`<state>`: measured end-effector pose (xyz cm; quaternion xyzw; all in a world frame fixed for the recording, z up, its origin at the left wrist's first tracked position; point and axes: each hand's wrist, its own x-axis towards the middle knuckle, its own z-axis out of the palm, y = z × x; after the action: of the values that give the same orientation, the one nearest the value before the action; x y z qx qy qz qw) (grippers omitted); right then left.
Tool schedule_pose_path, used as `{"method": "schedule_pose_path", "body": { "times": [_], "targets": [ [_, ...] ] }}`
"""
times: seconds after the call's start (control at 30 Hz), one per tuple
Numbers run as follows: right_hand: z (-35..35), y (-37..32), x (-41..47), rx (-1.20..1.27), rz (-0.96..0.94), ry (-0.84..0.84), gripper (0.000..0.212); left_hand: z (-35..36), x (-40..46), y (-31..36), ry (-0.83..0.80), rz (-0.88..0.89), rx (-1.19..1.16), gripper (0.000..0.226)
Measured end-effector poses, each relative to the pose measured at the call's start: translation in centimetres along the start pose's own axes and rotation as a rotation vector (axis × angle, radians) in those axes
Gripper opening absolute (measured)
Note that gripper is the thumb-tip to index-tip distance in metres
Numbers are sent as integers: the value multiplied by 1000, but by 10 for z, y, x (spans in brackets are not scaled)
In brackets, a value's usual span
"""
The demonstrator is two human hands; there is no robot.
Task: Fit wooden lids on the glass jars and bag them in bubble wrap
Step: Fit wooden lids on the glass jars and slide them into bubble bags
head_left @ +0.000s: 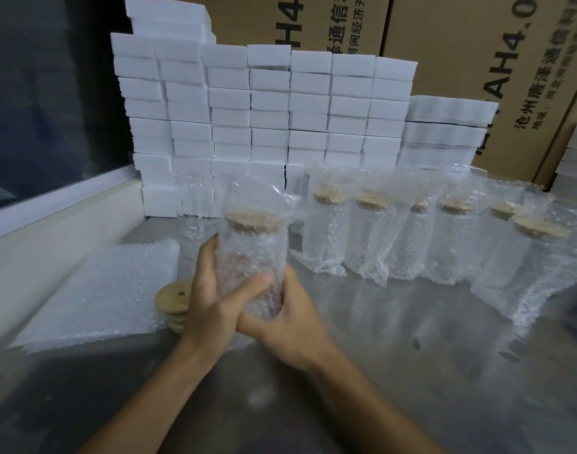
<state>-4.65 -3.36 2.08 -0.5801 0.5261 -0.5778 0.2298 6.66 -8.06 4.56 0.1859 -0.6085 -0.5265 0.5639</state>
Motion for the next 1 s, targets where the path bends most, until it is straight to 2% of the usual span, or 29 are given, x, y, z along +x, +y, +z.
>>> {"method": "schedule_pose_path", "body": {
  "times": [0.1,0.33,0.47,0.53,0.67,0.93,1.0],
  "targets": [
    [-4,7,0,-8,-51,37,66,3,-2,-5,-77,10,41,67],
    [-18,18,2,-51,33,37,74,1,0,-13,-164,-4,75,68],
    [-36,25,1,-76,107,117,71,1,-1,-18,-137,-73,196,69],
    [-50,29,1,-125,146,194,71,1,-2,-22,-131,-81,262,66],
    [-84,44,2,-195,244,393,94,3,-3,-27,-151,-71,362,61],
    [-146,63,-7,-375,313,745,95,-4,-1,-33,-144,-50,461,54],
    [-162,65,-8,-440,323,846,89,-5,-1,-34,-138,-43,479,54]
  ]
}}
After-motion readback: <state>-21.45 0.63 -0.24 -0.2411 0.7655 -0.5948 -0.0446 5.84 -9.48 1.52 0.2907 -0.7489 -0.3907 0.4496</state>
